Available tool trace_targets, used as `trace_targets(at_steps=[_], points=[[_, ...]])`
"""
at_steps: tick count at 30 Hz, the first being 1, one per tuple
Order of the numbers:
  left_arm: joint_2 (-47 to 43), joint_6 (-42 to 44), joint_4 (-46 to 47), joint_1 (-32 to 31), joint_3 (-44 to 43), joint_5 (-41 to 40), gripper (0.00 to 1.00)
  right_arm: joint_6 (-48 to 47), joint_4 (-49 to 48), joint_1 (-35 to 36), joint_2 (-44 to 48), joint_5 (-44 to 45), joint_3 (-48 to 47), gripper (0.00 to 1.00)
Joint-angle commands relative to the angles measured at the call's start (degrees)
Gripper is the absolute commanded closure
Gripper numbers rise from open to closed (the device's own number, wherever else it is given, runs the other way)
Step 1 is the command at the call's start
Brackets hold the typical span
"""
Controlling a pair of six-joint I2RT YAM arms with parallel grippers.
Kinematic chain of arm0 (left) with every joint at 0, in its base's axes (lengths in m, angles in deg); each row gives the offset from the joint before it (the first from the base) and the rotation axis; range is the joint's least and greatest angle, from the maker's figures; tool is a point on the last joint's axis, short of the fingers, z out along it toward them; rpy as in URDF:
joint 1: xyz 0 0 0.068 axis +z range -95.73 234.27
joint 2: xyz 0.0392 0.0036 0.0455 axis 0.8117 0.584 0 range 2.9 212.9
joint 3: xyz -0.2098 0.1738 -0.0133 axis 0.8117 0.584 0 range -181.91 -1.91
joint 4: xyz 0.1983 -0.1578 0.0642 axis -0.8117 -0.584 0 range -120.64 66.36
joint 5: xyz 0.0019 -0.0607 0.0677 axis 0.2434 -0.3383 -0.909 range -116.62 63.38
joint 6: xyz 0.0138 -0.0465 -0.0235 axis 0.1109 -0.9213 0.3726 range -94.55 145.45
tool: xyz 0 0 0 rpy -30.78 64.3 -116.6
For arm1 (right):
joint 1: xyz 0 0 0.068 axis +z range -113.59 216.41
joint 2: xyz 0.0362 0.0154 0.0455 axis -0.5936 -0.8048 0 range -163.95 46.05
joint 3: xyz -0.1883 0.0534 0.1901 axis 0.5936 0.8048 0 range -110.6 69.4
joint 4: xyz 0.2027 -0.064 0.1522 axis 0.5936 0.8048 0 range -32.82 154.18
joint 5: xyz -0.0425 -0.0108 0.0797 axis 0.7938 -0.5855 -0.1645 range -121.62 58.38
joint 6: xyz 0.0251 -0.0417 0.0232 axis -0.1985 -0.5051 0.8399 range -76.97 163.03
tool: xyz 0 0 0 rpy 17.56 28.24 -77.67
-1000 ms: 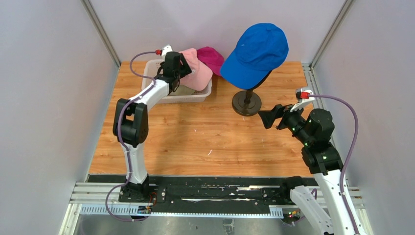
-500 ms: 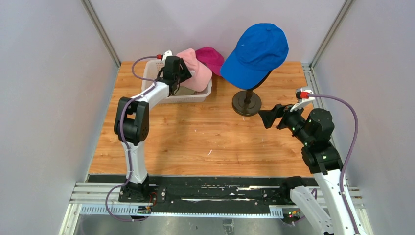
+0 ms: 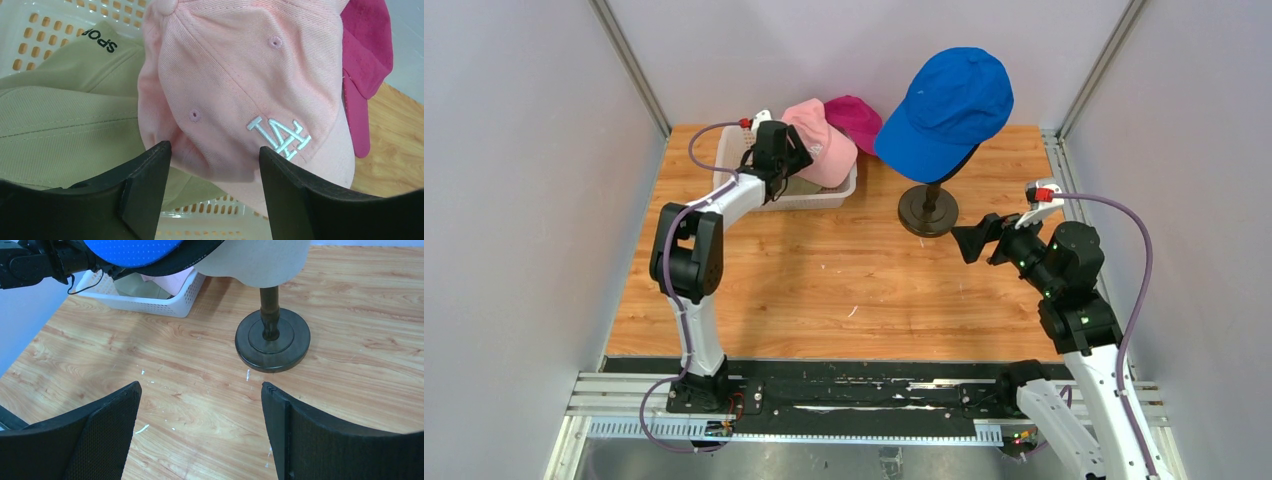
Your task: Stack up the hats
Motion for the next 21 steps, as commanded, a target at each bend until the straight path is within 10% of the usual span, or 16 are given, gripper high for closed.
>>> trace_targets(at_steps=[1,5,13,21], points=[[-1.59,-0.57,1.95,0.51,0.08,1.02,0.30,-0.59,-1.63,-0.35,-0.01,0.64,0.74,0.12],[1.50,-0.37,1.38,0.52,-3.19,1.70,0.41,-0.69,-1.66,-0.41,-0.08,0.74,0.79,0.12],[3.91,-0.81,4.65,0.83,-6.36,3.47,0.98,-0.98,-1.42,-0.36,-0.13,1.02,0.81,0.12],[-11.59,-1.29,7.43,1.11,3.15,3.58,1.00,-2.03,-1.07,-0.32,-0.57,0.41,-0.15,0.12]])
